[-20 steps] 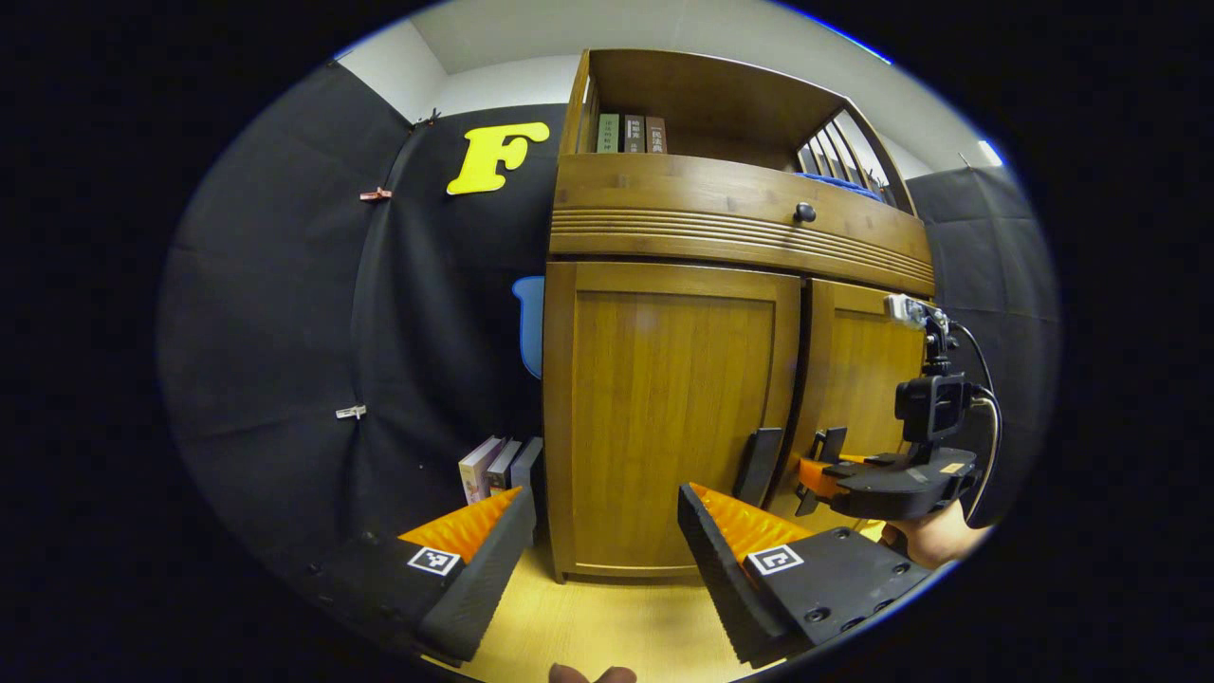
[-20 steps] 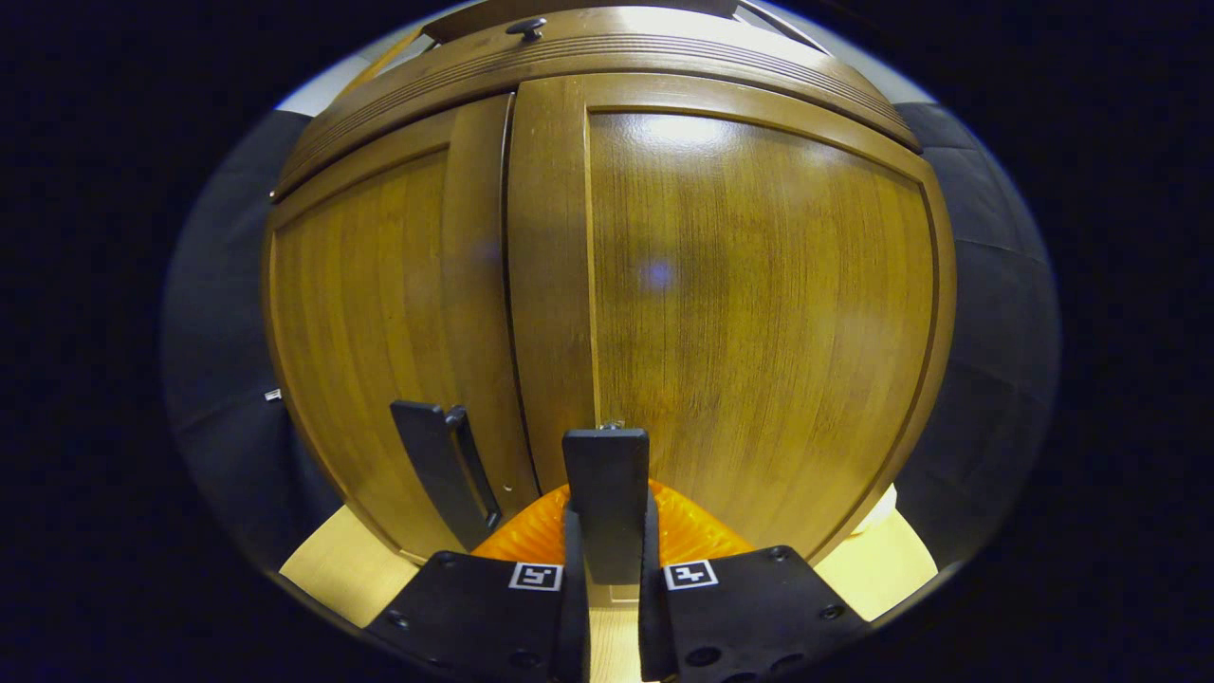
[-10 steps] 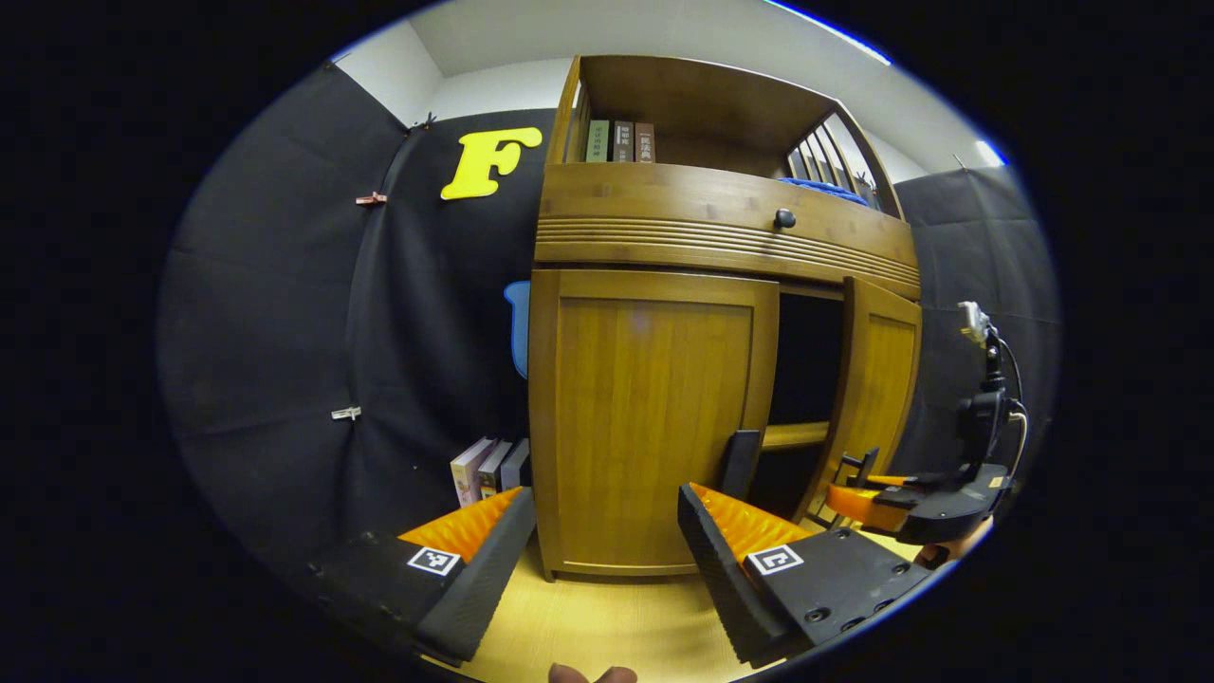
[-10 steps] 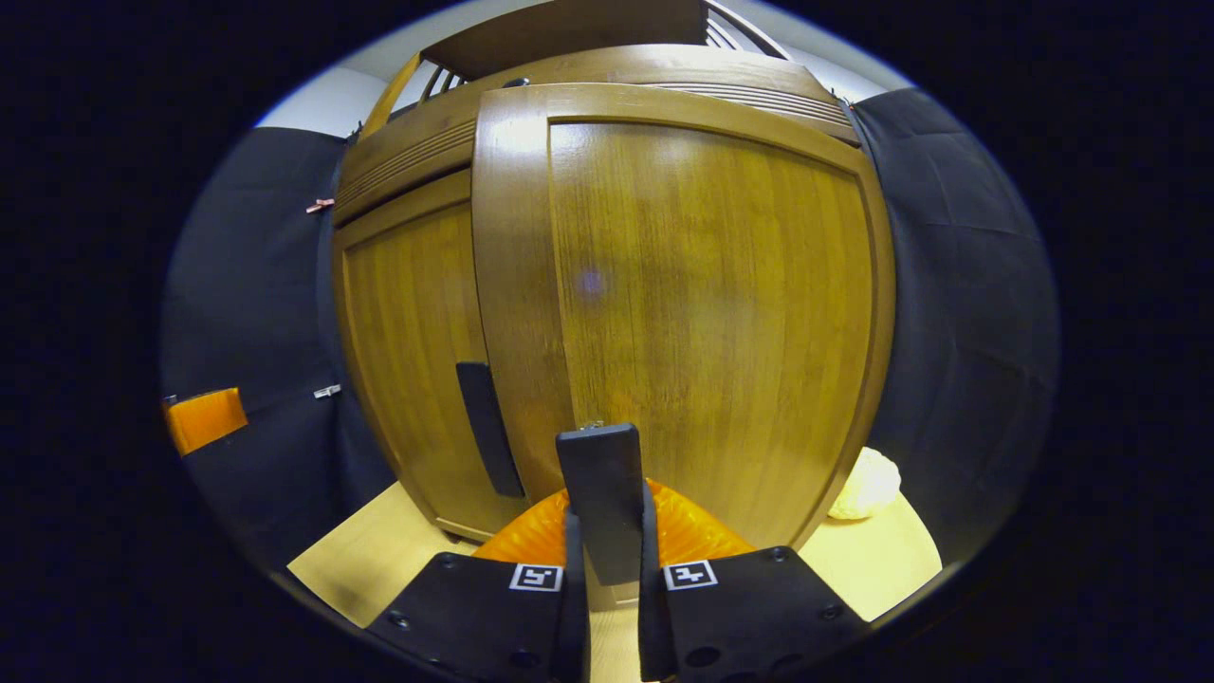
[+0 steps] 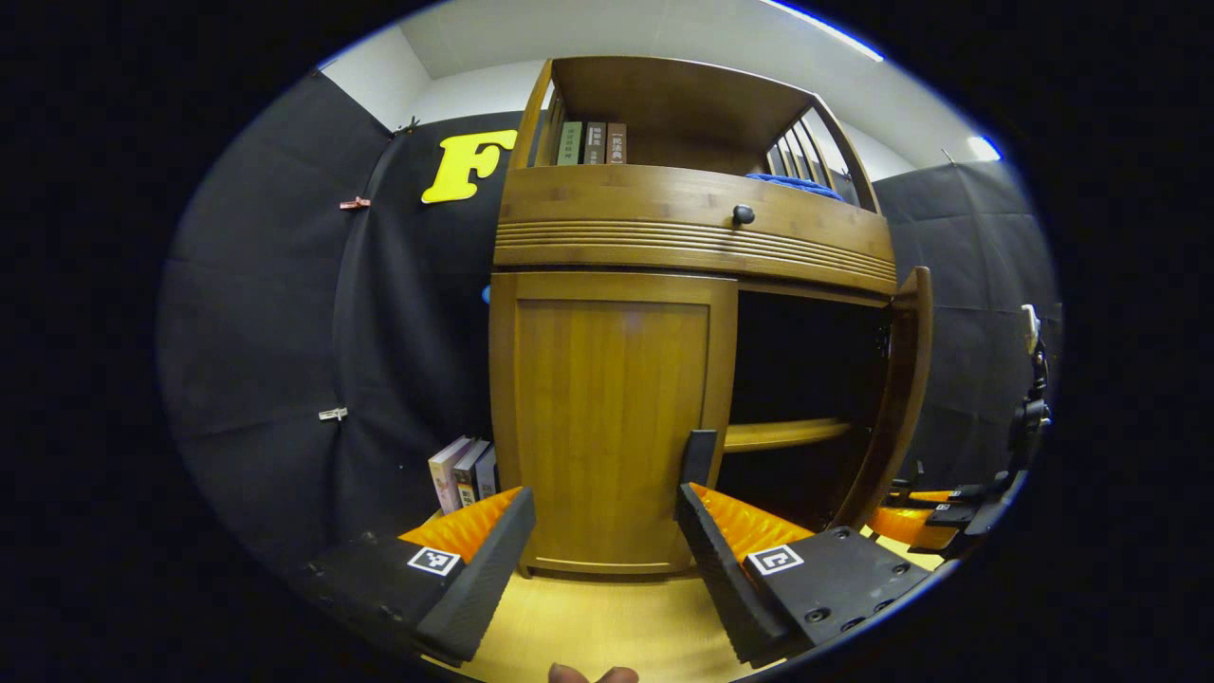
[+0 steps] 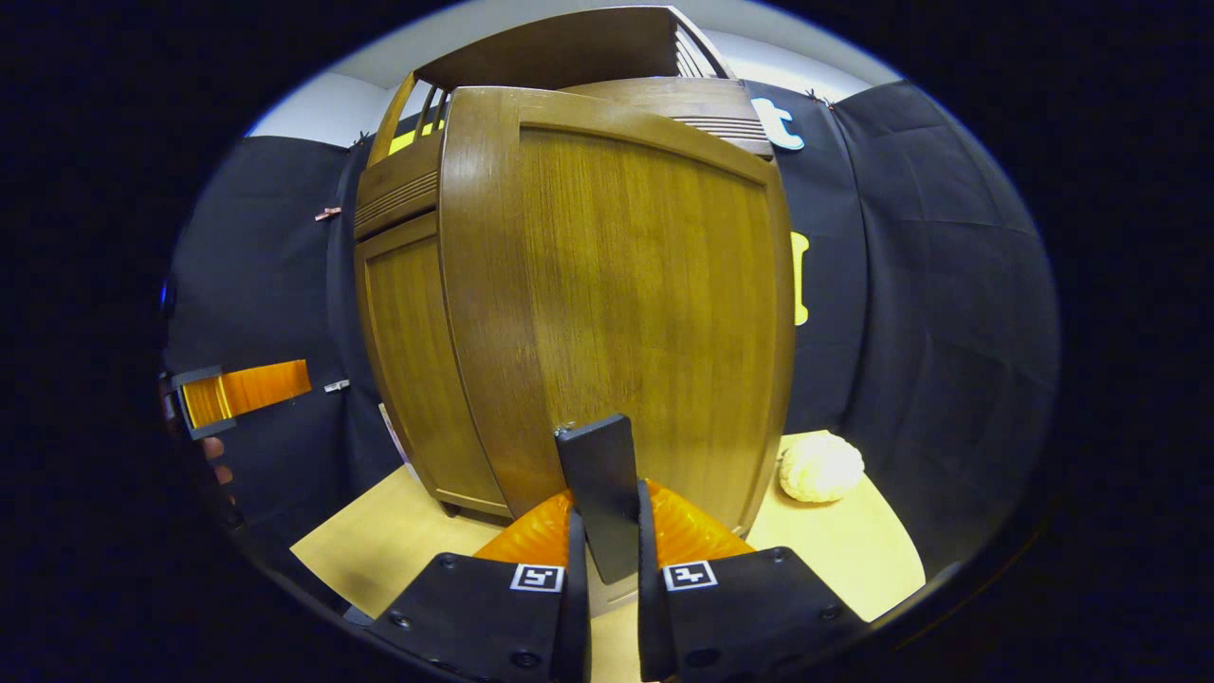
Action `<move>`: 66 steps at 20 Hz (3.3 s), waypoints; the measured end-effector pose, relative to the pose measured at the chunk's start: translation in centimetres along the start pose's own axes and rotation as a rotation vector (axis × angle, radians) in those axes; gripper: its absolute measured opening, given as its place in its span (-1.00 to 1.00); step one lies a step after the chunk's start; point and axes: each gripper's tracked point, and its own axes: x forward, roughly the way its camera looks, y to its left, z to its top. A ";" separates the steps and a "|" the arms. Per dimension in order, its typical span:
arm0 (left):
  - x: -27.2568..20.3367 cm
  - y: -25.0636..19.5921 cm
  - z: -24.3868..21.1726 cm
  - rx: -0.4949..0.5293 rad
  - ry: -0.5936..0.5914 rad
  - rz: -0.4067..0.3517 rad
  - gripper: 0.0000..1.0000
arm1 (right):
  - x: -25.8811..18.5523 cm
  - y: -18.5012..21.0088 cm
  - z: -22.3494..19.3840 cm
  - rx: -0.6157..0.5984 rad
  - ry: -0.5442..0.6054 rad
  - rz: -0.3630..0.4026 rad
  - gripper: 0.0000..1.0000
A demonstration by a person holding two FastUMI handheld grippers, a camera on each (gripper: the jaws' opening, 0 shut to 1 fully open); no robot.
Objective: Open the right door of the double-door shoe cabinet with the right hand, and open the left door with the left hand.
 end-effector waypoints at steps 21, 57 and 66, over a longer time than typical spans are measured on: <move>0.9 -14.3 -0.2 0.009 0.044 -0.120 0.88 | -3.7 -10.4 3.0 0.045 0.006 -0.107 -0.67; 15.5 -7.9 -4.9 0.059 0.097 -0.026 0.61 | -13.7 -9.2 9.6 0.031 -0.224 -0.290 0.96; 18.2 -8.3 -4.9 0.094 0.068 -0.047 -0.28 | -14.8 -6.5 8.5 -0.015 -0.187 -0.286 0.96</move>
